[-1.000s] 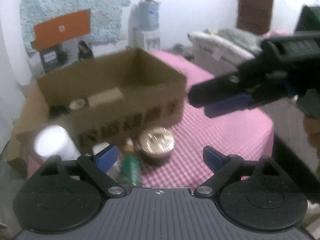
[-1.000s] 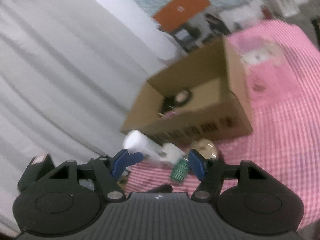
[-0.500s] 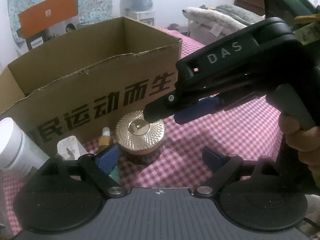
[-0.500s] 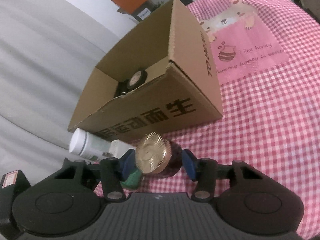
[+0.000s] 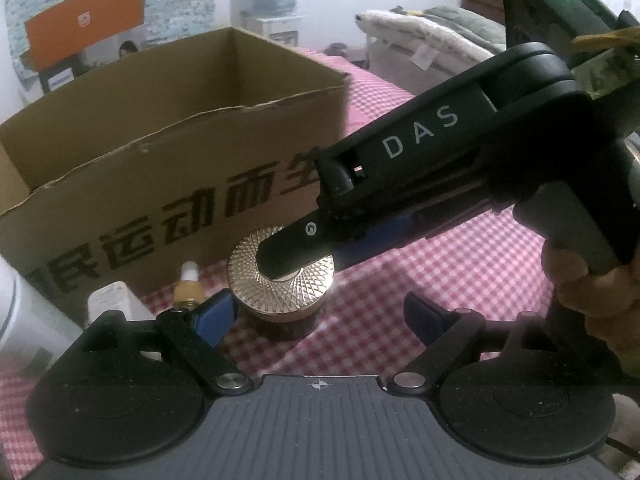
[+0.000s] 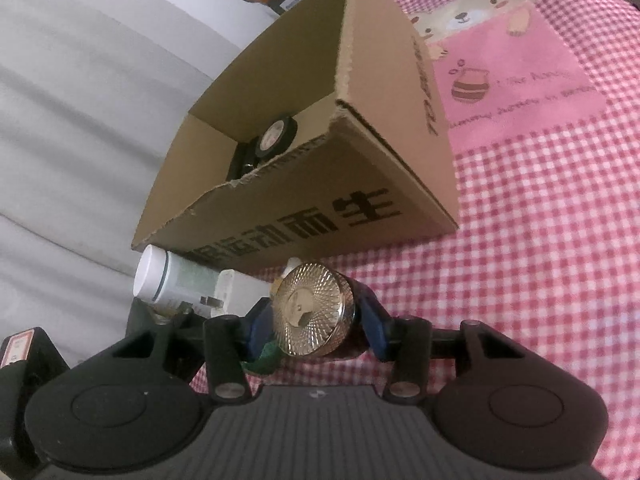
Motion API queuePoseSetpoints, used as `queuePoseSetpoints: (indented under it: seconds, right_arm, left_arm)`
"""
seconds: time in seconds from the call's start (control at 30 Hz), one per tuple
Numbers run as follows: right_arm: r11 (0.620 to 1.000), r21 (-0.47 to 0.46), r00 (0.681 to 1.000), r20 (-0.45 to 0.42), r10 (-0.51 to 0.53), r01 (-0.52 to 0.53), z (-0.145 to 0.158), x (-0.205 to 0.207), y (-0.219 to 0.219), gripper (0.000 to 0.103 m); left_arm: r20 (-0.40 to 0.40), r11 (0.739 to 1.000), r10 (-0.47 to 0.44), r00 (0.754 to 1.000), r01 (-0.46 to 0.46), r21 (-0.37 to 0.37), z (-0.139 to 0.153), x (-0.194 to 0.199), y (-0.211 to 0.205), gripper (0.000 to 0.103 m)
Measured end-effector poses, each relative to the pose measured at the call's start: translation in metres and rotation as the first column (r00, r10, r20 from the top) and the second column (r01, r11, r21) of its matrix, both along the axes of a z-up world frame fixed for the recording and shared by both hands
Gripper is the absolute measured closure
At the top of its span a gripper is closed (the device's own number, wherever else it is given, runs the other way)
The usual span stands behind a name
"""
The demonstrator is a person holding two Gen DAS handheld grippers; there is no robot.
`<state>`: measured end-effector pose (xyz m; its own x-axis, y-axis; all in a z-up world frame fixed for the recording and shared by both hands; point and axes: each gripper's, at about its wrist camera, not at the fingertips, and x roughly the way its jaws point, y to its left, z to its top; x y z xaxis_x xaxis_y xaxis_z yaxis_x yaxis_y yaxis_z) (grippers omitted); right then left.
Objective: Organize rigid objects
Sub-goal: 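Grasp the gold-lidded jar with the right tool, then lift the gold-lidded jar and carry it into the box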
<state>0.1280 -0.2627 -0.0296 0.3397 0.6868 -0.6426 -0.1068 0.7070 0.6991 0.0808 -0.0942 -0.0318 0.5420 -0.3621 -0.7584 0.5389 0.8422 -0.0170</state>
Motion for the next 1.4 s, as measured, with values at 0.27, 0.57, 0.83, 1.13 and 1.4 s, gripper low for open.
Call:
queuePoseSetpoints:
  seconds: [0.27, 0.57, 0.83, 1.13, 1.4]
  right_arm:
    - [0.999, -0.028, 0.999, -0.012, -0.043, 0.043, 0.004, -0.025, -0.024, 0.051]
    - [0.995, -0.017, 0.995, -0.015, -0.095, 0.094, 0.002, -0.035, -0.043, 0.051]
    - [0.995, -0.009, 0.995, -0.023, -0.100, 0.100, -0.001, -0.033, -0.048, 0.051]
    - [0.996, -0.001, 0.996, -0.024, -0.085, 0.085, -0.008, -0.028, -0.033, 0.051]
    - [0.996, -0.004, 0.996, -0.016, -0.084, 0.084, -0.007, -0.029, -0.034, 0.052]
  left_arm:
    - [-0.024, 0.995, -0.098, 0.995, 0.097, -0.030, -0.001, -0.015, -0.015, 0.012]
    - [0.046, 0.993, -0.097, 0.994, 0.094, 0.069, -0.004, -0.013, -0.024, 0.019]
    - [0.037, 0.989, -0.099, 0.994, 0.095, 0.110, -0.015, 0.003, -0.034, 0.034]
    - [0.045, 0.991, -0.082, 0.996, 0.077, 0.106, -0.016, 0.008, -0.034, 0.045]
    - [0.055, 0.993, -0.079, 0.995, 0.073, 0.093, -0.014, 0.003, -0.033, 0.047]
